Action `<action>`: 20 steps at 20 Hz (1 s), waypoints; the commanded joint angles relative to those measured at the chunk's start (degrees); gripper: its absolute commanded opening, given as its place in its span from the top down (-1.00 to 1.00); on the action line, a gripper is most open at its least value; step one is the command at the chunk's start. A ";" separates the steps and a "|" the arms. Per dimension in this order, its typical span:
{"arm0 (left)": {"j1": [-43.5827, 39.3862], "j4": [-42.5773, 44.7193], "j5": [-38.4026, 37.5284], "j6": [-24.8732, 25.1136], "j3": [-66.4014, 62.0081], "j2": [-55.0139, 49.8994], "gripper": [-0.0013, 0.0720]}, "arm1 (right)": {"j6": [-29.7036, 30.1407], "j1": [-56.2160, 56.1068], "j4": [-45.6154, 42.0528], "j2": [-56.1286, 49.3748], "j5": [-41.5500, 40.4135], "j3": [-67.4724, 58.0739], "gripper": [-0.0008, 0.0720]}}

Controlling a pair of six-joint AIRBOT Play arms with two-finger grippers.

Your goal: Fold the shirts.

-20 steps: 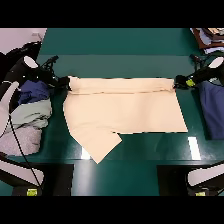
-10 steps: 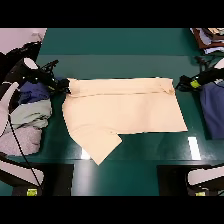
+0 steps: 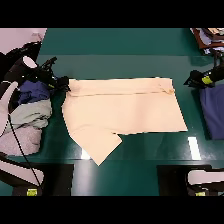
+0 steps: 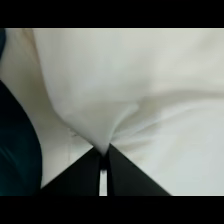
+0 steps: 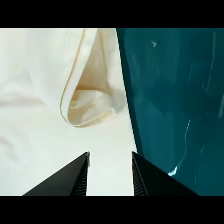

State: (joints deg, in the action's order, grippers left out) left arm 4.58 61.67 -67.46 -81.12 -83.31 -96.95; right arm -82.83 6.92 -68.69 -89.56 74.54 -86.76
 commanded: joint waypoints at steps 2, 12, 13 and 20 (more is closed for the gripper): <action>0.04 3.04 2.93 0.13 -0.07 -0.02 0.82 | 0.17 -0.90 0.04 0.59 0.09 0.02 0.10; 4.70 4.63 -7.50 -0.96 -1.73 0.70 -0.38 | 2.38 -1.44 -0.42 1.09 3.45 0.04 0.14; 5.95 5.25 -9.92 -0.96 -1.01 1.99 -0.38 | 2.54 -1.44 -0.42 1.64 4.11 0.33 0.14; 6.21 8.61 -6.38 -4.35 32.22 31.19 -0.38 | 3.82 -1.33 -0.28 14.16 -4.37 16.48 0.14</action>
State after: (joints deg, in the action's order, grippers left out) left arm 11.27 69.32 -73.97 -83.59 -64.29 -76.64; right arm -79.37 5.54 -69.01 -79.88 73.89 -76.23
